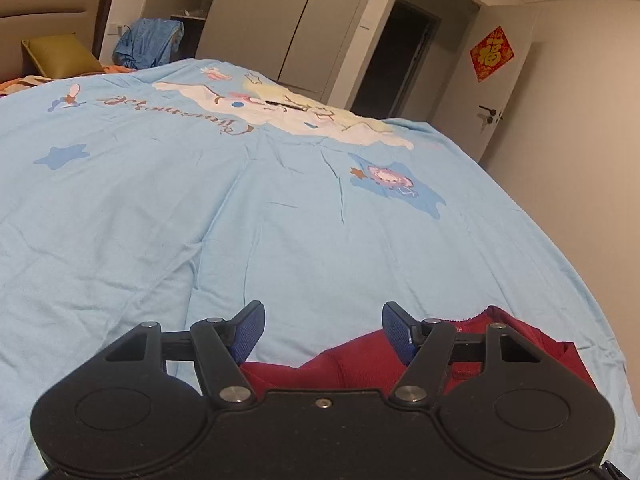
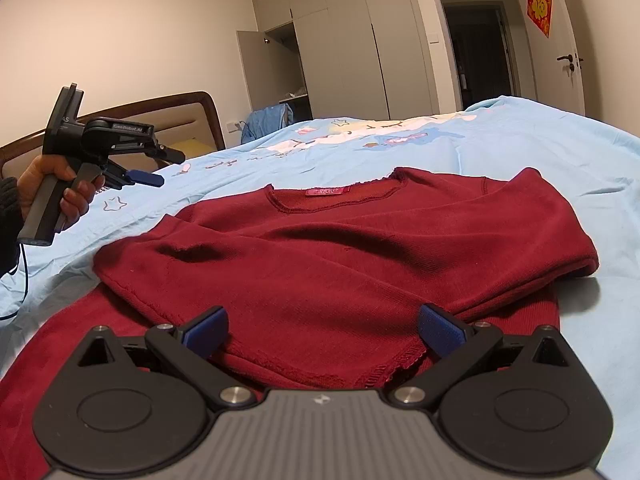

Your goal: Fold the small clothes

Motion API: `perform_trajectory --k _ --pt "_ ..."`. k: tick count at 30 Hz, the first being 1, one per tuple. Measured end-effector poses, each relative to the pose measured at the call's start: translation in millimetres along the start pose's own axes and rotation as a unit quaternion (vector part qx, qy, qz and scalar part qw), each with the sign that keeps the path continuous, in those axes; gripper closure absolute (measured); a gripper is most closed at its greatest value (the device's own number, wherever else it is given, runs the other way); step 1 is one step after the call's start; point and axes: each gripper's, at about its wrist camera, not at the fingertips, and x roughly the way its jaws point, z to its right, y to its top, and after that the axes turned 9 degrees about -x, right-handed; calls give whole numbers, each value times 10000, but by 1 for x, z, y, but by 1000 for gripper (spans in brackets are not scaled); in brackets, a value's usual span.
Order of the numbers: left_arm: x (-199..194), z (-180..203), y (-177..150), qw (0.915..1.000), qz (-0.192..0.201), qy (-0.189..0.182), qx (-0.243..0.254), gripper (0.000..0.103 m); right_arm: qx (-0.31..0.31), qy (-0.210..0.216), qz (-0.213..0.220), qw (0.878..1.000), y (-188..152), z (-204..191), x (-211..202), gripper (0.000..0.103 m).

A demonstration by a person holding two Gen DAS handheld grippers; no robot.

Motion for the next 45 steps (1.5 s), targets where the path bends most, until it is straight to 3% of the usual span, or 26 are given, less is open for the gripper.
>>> perform_trajectory --k 5,8,12,16,18,19,20,23,25,27,31,33,35,38,40,42,45 --pt "-6 -4 -24 9978 -378 128 536 32 57 40 32 10000 -1 1 0 0" --pt "4 -10 -30 9954 -578 420 646 30 39 22 24 10000 -1 0 1 0" --pt "32 -13 -14 9966 -776 211 195 29 15 -1 8 10000 0 -1 1 0" --pt "67 6 -7 9908 -1240 152 527 31 7 -6 2 10000 0 -2 2 0" --pt "78 17 -10 9859 -1455 86 819 50 13 -2 4 10000 0 -2 2 0" --pt "80 25 -14 9830 -1518 70 1032 70 17 1 6 10000 0 -2 2 0" --pt "79 32 -19 9807 -1473 120 1281 79 21 5 9 10000 0 -2 2 0" --pt "63 49 -37 9759 -1035 104 1916 89 37 17 20 10000 0 -2 2 0" --pt "46 64 -55 9649 -665 89 2537 90 48 24 26 10000 0 -1 2 0" --pt "29 77 -75 9473 -492 19 3167 90 49 24 27 10000 0 -1 2 0" --pt "5 97 -115 9028 -688 -311 4234 86 50 25 27 10000 0 -1 2 0" --pt "-2 102 -122 8938 -833 -509 4378 74 50 26 27 10000 0 -1 2 0" --pt "-11 102 -117 9001 -960 -808 4171 51 52 27 28 10000 0 -1 2 0" --pt "-26 98 -99 9146 -1040 -1511 3603 49 52 27 28 10000 0 -1 2 0" --pt "-36 96 -88 9238 -853 -1716 3316 47 52 27 29 10000 0 -1 2 0" --pt "-38 96 -76 9328 -590 -1553 3199 42 51 27 28 10000 0 -1 2 0" --pt "-20 93 -57 9450 -268 -801 3159 42 53 28 29 10000 0 -1 2 0"
